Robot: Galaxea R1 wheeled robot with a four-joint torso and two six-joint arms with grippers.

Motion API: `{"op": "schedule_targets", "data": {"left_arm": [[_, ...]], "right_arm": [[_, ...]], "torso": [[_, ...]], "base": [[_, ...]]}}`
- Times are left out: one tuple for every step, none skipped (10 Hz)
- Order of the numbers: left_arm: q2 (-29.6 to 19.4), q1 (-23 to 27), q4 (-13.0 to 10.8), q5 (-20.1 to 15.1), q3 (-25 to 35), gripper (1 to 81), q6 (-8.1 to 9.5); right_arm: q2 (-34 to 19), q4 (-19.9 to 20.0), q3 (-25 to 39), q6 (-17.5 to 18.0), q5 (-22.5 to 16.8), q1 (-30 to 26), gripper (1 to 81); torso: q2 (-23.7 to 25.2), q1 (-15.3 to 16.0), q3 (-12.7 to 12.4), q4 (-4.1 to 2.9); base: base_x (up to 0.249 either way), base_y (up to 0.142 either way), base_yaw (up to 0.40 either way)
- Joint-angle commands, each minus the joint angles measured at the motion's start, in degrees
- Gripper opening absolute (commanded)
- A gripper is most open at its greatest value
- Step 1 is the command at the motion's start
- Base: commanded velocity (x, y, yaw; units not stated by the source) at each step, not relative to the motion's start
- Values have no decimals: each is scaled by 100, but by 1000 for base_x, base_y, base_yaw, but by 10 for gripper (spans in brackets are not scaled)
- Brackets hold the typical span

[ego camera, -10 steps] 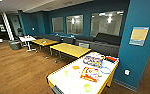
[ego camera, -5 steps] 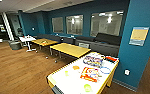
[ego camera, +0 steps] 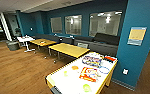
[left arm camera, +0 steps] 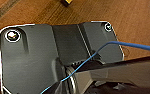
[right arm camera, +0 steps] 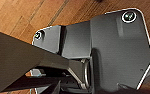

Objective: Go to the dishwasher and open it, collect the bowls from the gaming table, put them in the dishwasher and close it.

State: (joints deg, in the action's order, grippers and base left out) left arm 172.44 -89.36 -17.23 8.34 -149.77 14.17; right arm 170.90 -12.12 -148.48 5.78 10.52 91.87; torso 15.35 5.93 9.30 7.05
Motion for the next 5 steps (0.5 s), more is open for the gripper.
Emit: {"op": "schedule_targets", "data": {"left_arm": [[-51, 265, -26, -254, 36, 811, -2], [-51, 265, -26, -254, 36, 811, -2], [-42, 265, -26, -254, 35, 811, -2], [-33, 265, -35, -254, 36, 811, -2], [-33, 265, -35, -254, 36, 811, -2]], "right_arm": [[34, -63, 31, -24, -226, -243, 811], [34, -63, 31, -24, -226, -234, 811], [34, -63, 30, -24, -226, -225, 811], [34, -63, 31, -24, -226, -217, 811], [34, -63, 31, -24, -226, -217, 811]], "torso": [[0, 0, 0, 0], [0, 2, 0, 0], [0, 2, 0, 0], [0, 0, 0, 0], [0, 0, 0, 0]], "base": [[0, 0, -334], [0, 0, -339], [0, 0, -341], [0, 0, -341], [0, 0, -341]]}}
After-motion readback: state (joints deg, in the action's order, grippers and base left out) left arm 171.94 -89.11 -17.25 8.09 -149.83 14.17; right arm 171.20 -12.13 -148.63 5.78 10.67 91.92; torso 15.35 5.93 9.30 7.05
